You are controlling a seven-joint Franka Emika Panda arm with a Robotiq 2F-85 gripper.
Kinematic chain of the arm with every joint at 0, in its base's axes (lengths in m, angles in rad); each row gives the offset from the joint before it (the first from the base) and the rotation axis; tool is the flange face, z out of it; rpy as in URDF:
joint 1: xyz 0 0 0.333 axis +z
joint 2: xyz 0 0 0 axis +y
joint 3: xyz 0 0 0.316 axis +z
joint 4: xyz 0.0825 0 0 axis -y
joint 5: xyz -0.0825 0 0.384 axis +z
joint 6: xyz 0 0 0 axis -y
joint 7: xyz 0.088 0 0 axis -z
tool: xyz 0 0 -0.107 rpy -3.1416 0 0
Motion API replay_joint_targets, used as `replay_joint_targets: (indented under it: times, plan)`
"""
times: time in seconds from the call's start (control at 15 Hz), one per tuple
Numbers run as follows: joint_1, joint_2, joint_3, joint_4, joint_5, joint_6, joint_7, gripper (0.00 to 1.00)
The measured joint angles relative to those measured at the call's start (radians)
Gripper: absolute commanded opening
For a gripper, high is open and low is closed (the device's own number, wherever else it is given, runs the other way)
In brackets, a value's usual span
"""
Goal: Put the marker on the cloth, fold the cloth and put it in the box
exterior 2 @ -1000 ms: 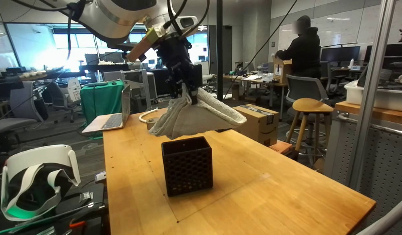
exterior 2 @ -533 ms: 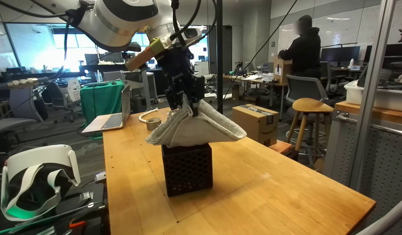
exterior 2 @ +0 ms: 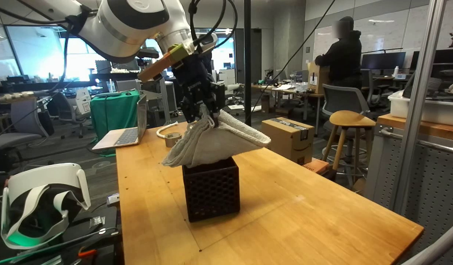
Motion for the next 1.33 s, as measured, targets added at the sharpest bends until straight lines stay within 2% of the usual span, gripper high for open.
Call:
replay_joint_targets:
  times: [1.33]
  plan:
    - [0.004,-0.084,-0.043,-0.115,-0.055,0.049,-0.080,0.09]
